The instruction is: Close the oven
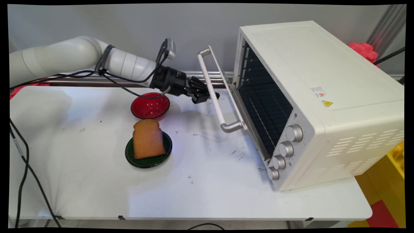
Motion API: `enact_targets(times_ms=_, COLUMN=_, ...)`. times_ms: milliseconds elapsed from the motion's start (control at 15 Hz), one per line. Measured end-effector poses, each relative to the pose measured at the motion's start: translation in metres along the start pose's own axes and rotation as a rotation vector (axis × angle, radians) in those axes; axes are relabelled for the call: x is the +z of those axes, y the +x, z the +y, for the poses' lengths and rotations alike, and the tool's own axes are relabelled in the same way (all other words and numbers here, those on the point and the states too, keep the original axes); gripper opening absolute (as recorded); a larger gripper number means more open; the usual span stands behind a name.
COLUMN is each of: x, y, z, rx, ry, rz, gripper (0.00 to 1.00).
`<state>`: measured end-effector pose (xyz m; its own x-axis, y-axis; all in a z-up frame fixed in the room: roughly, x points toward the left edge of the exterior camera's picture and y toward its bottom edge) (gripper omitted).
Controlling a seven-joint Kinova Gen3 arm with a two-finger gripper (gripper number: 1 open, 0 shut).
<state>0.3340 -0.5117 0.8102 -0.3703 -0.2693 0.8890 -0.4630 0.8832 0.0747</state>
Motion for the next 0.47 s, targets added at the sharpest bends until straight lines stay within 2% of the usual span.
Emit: enact_targets(times_ms=467, x=0.0070, y=0.0073, z=-0.0023, rx=0.003, ry=0.002, rz=0.019, gripper=0.00)
